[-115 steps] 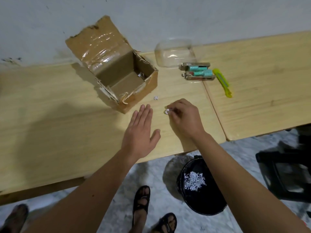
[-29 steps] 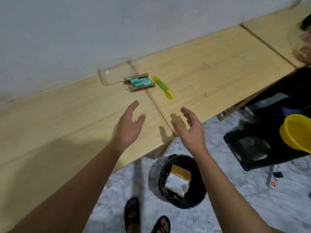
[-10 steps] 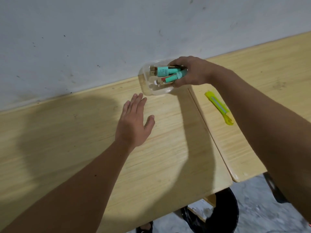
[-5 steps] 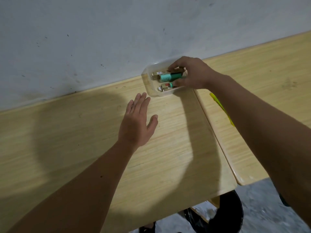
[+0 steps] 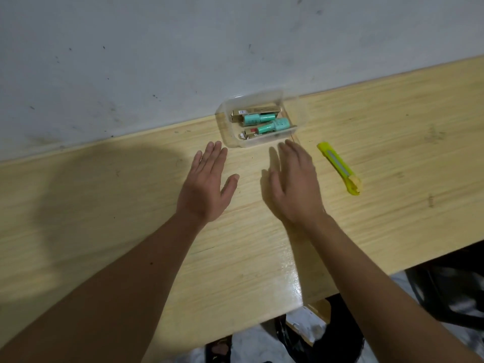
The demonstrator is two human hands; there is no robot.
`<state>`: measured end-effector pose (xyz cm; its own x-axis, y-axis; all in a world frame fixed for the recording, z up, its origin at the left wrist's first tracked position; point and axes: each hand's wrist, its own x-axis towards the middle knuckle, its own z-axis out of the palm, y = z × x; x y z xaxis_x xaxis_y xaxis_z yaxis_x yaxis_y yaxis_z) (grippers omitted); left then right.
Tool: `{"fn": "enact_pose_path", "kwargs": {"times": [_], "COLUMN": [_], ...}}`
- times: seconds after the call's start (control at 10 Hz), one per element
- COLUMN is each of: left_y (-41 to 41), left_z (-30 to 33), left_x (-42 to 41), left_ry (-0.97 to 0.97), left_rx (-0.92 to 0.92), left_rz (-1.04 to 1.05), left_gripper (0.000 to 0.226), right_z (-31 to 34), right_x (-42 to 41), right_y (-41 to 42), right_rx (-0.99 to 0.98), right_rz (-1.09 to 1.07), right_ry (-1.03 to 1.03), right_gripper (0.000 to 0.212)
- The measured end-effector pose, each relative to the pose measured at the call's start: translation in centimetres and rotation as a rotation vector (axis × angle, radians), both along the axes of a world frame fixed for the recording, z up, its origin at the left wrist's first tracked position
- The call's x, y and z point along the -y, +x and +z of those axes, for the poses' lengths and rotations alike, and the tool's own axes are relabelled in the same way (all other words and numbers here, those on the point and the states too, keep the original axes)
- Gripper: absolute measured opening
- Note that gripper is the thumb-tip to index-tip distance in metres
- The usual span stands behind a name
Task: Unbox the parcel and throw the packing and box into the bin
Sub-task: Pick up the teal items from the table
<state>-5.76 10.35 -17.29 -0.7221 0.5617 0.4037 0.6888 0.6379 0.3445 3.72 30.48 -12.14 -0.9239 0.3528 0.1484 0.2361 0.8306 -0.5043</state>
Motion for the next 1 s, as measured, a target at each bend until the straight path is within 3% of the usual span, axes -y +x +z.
{"fn": "enact_pose_path", "kwargs": {"times": [0.2, 0.4, 0.7, 0.8, 1.0], "left_y": [0.0, -0.1, -0.2, 0.0, 0.2], "left_z": [-0.1, 0.0, 0.2, 0.1, 2.4], "left_x": [0.2, 0.5, 0.3, 0.6, 0.9], "left_ry": [-0.086, -0.22, -0.217, -0.3, -0.504], "left_rx": [-0.02, -0.008, 0.009, 0.047, 0.32], "left_rz": [-0.026, -0.06, -0.058, -0.048, -0.079], "left_gripper": [0.065, 0.072, 0.074, 0.077, 0.087], "right_z": [-2.0, -2.0, -2.1, -2.4, 0.6], "right_x": [2.0, 2.2, 1.9, 2.3, 4.8], "right_y": [0.2, 0.0, -0.2, 0.2, 5.0], "right_rx": [0.246, 0.297, 0.3, 0.314, 0.414], "right_rz": [0.061, 0.054, 0.053, 0.06, 0.083], "right_ry": [0.176, 0.218, 0.23, 0.237, 0.122], "right_gripper": [0.072, 0.073, 0.073, 0.072, 0.068]}}
